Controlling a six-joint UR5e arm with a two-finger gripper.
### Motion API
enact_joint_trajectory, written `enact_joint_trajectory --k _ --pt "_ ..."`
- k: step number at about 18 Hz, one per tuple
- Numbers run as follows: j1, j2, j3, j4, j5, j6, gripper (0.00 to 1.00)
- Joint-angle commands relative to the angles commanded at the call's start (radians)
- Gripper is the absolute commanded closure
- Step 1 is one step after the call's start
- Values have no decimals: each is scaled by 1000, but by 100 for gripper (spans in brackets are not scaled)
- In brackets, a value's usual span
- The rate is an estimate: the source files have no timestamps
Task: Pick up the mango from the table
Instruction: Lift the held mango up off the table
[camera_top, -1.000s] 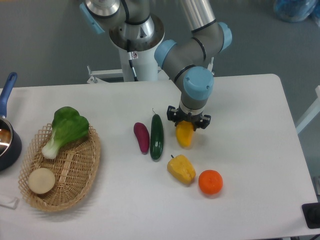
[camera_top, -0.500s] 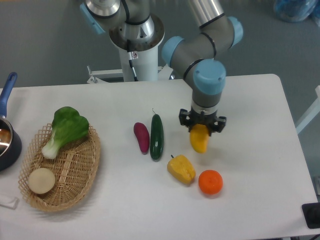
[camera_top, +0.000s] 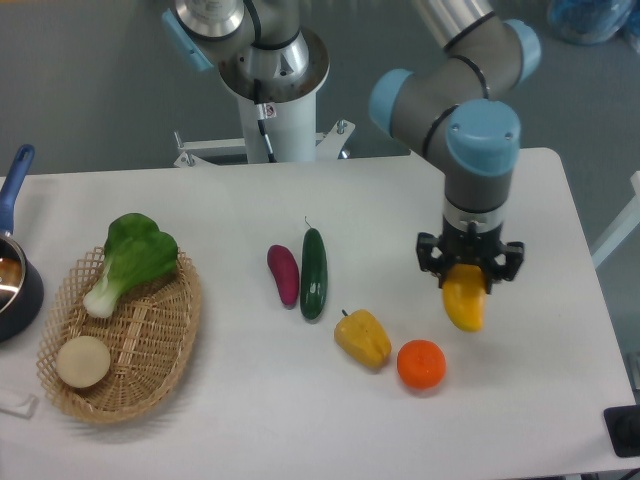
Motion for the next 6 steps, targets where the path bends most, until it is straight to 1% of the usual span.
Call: enact_joint_trajectory --k 4,6 --pt "14 3 -1 -9 3 66 85" --pt "12 5 -1 -17 5 77 85"
